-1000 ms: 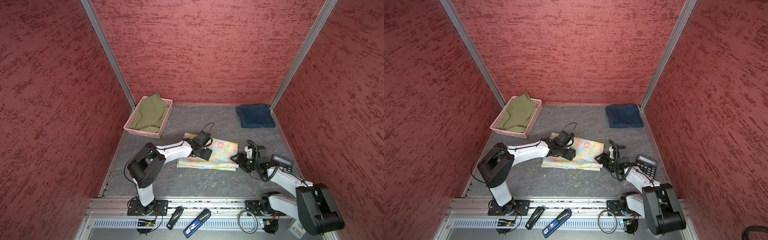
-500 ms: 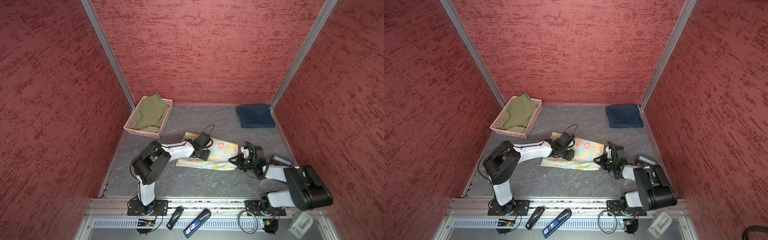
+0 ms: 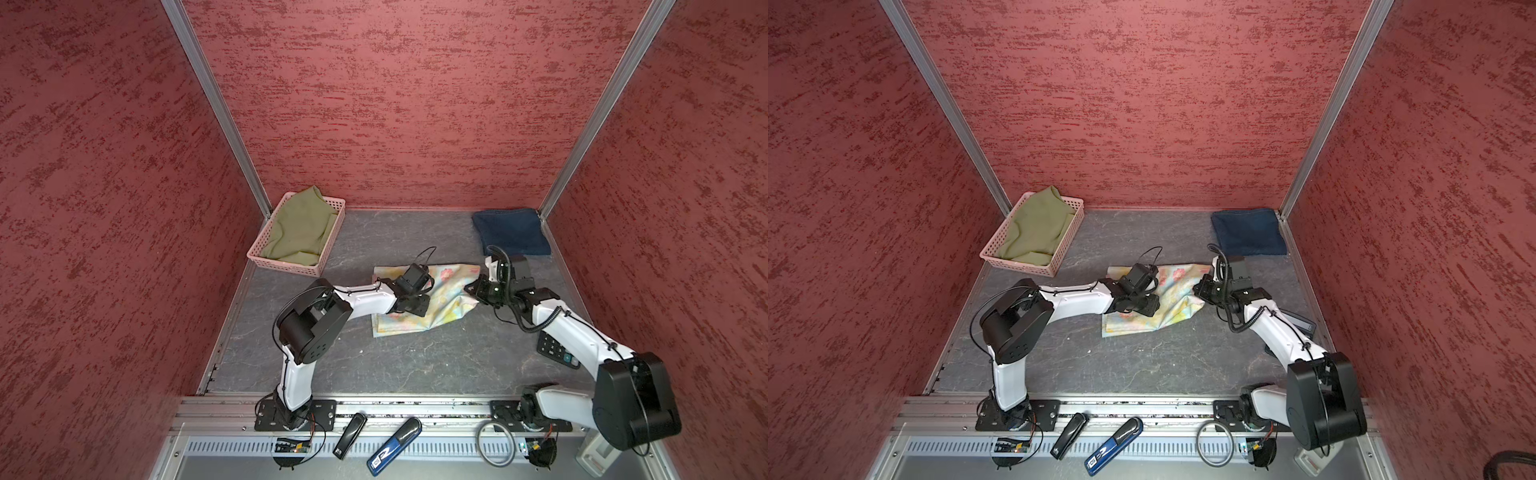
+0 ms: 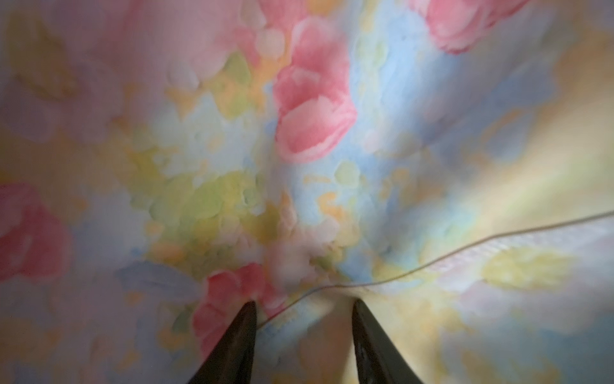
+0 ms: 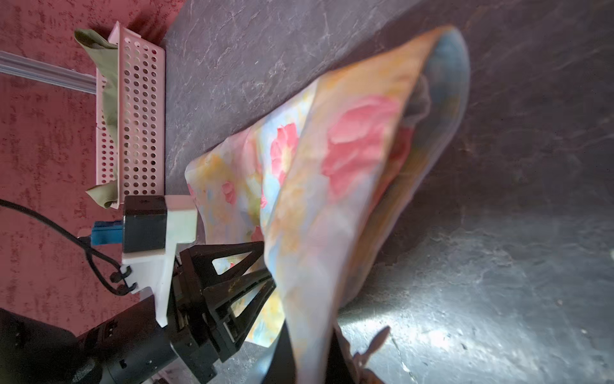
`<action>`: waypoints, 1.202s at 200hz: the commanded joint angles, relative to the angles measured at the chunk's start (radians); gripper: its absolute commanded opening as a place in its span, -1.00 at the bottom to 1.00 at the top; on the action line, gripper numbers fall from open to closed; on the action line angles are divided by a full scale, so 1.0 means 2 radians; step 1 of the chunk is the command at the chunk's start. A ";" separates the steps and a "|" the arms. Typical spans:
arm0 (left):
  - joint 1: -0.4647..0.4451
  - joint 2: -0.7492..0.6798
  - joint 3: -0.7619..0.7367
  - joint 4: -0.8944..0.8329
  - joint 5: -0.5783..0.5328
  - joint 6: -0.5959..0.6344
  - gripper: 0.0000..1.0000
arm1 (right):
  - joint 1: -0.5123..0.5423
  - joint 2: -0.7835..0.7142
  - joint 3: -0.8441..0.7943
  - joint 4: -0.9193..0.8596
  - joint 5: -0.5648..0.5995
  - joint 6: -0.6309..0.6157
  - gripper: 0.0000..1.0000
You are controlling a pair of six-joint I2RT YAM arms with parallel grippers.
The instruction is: Fold and stack the skirts
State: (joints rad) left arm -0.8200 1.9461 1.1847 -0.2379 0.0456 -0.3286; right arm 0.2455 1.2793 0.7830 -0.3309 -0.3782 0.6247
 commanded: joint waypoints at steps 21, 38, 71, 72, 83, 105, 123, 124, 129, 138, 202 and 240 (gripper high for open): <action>0.001 0.031 -0.015 0.008 0.026 -0.026 -0.04 | 0.057 0.031 0.086 -0.092 0.069 -0.013 -1.00; 0.003 0.024 -0.025 0.027 0.034 -0.030 -0.04 | 0.073 0.044 0.112 -0.110 0.082 -0.016 -1.00; 0.041 -0.017 -0.082 0.103 0.084 -0.067 -0.03 | 0.100 0.074 0.154 -0.128 0.102 -0.014 -1.00; 0.042 -0.019 -0.085 0.106 0.086 -0.069 -0.02 | 0.100 0.074 0.156 -0.129 0.103 -0.015 -1.00; 0.062 -0.043 -0.112 0.141 0.107 -0.087 0.01 | 0.106 0.084 0.173 -0.141 0.109 -0.021 -1.00; 0.110 -0.098 -0.160 0.205 0.156 -0.122 0.14 | 0.107 0.114 0.205 -0.168 0.129 -0.041 -1.00; 0.140 -0.147 -0.186 0.226 0.174 -0.142 0.25 | 0.107 0.132 0.233 -0.201 0.161 -0.065 -1.00; 0.142 -0.149 -0.187 0.226 0.175 -0.142 0.25 | 0.107 0.133 0.235 -0.202 0.163 -0.066 -1.00; 0.147 -0.162 -0.191 0.220 0.174 -0.143 0.28 | 0.107 0.137 0.242 -0.210 0.169 -0.071 -1.00; 0.158 -0.180 -0.199 0.210 0.178 -0.147 0.32 | 0.107 0.143 0.251 -0.220 0.182 -0.079 -1.00; 0.197 -0.248 -0.248 0.102 0.105 -0.147 0.43 | 0.106 0.148 0.272 -0.250 0.222 -0.103 -1.00; 0.198 -0.228 -0.264 0.103 0.077 -0.159 0.20 | 0.106 0.137 0.279 -0.270 0.240 -0.122 -1.00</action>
State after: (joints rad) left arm -0.4297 1.4593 0.6708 -0.0025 0.2531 -0.6331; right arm 0.4583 1.5906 1.3006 -0.8230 0.0349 0.4210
